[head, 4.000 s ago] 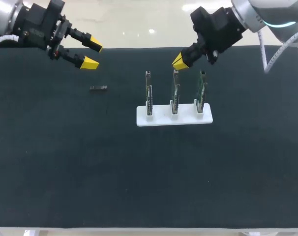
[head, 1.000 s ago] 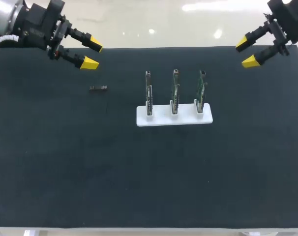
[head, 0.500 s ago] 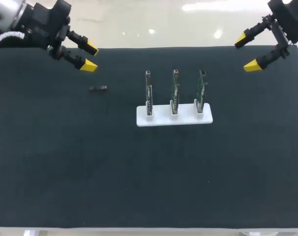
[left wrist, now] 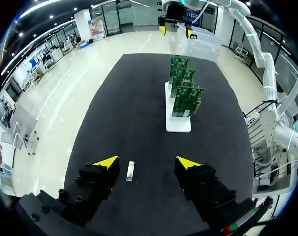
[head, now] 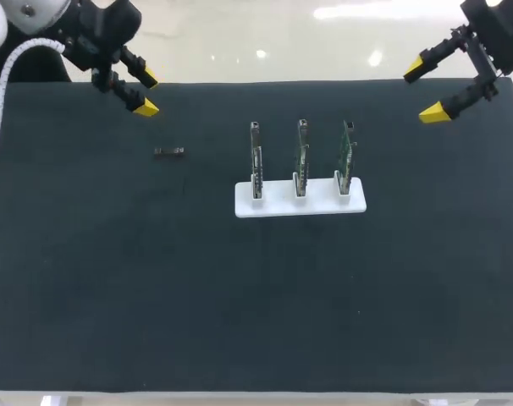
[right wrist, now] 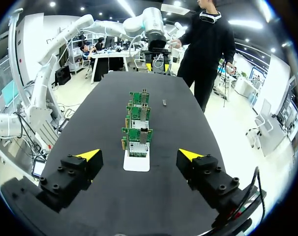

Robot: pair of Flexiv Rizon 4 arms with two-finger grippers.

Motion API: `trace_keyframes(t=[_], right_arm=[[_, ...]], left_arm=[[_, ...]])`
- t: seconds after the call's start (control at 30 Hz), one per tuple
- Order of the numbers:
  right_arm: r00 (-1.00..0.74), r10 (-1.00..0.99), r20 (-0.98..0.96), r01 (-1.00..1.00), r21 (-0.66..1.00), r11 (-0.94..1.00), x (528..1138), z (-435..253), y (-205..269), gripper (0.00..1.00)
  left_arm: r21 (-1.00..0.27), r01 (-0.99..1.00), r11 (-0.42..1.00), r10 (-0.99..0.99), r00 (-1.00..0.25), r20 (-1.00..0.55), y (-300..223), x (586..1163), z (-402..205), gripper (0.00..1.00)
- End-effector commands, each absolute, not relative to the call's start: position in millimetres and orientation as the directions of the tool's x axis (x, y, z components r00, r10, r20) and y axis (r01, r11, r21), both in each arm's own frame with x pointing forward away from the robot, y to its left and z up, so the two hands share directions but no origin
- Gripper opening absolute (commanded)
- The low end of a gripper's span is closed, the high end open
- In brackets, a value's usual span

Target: Pick up the optical module with the left hand, and insert it into the network port with the right hand.

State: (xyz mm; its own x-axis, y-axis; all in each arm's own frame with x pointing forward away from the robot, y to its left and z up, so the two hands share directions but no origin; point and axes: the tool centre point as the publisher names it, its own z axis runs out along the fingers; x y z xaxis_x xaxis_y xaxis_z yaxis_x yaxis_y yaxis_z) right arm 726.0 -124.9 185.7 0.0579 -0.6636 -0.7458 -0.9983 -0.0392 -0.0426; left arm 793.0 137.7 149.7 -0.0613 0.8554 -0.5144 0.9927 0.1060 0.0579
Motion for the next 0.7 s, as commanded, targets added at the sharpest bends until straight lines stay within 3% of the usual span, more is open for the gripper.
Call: trace_keyframes(t=[0.03,0.7], right_arm=[[0.058,-0.663,-0.746,-0.998,-0.042,-0.040,726.6,185.7,-124.7,1.00],[0.058,-0.663,-0.746,-0.998,-0.042,-0.040,726.6,185.7,-124.7,1.00]], left_arm=[[0.002,0.998,0.065,0.878,-0.056,-0.474,144.0,817.9,151.2,1.00],[0.012,0.999,0.050,0.952,-0.045,-0.304,172.3,854.0,125.4,1.00]])
